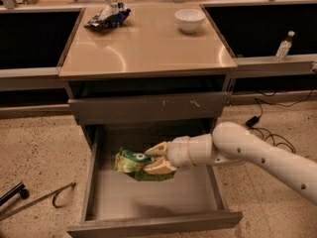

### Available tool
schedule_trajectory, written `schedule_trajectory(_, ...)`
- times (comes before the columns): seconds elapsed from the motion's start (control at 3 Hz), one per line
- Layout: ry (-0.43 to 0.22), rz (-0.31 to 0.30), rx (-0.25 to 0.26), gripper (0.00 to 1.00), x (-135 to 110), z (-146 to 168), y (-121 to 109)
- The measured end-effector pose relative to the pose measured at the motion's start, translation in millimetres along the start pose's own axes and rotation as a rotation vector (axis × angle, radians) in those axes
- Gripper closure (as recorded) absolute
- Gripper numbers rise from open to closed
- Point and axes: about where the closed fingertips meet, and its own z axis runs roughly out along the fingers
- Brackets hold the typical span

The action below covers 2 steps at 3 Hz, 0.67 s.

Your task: Place green rice chip bag into middle drawer

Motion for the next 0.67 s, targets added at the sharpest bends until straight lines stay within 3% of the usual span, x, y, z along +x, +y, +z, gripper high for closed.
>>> schedule_trajectory(0.33,-0.041,0.057,-0.040,1.00,57,69,-6)
schedule_trajectory(0.67,-0.071,0.112,-0.077,1.00,75,89,10)
